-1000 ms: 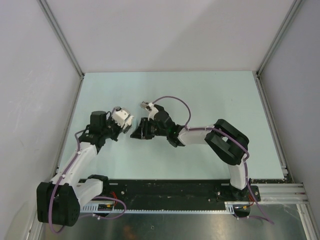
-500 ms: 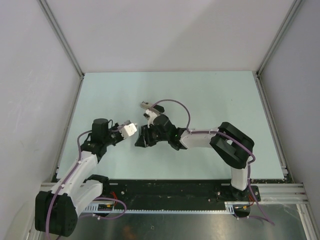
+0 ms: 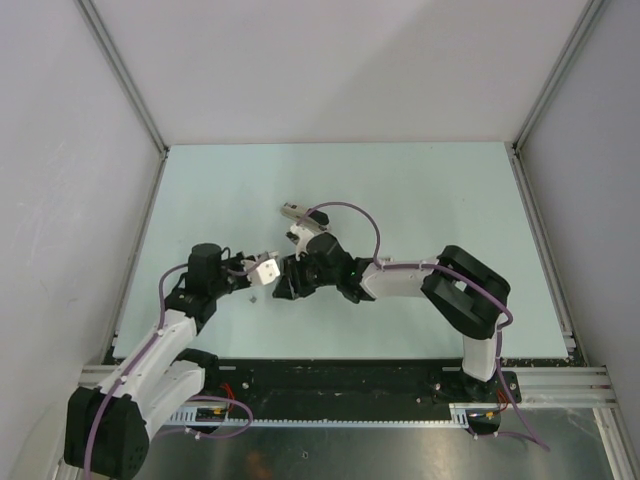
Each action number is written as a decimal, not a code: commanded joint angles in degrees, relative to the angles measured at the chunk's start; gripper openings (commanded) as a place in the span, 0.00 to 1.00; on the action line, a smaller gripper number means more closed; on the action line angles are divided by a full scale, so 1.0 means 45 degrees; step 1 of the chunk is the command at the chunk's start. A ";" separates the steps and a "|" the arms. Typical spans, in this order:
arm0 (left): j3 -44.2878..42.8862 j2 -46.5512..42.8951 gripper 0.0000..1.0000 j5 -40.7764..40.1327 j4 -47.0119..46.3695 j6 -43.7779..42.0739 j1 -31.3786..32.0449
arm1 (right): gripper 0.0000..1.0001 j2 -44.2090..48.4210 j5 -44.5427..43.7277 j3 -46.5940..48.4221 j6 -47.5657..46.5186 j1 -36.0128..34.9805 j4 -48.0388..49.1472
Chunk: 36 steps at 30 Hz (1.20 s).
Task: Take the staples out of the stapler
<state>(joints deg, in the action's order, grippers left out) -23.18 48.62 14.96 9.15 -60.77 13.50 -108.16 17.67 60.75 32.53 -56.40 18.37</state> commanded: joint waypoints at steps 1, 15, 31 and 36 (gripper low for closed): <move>-0.1232 0.0119 0.14 0.1024 0.0834 0.2188 0.0221 | 0.13 0.0824 -0.0614 0.0017 0.0653 0.0279 0.1213; -0.3220 0.0341 0.68 0.4734 0.3915 0.8573 0.0604 | 0.15 0.1288 -0.1127 0.0342 0.1736 0.0954 0.1766; -0.9485 0.3470 0.93 0.6704 0.4567 1.4114 -0.4895 | 0.21 -0.2146 -0.4620 0.6438 -0.1527 0.0106 -0.9116; -0.9122 0.3125 0.93 0.6652 0.4565 1.4318 -0.5072 | 0.22 -0.4383 -0.5860 1.0139 -0.2241 -0.0224 -1.2465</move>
<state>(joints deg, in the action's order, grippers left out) -64.58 64.12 43.38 28.97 -1.32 -8.51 -122.80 -2.33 95.85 26.59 -56.49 -22.48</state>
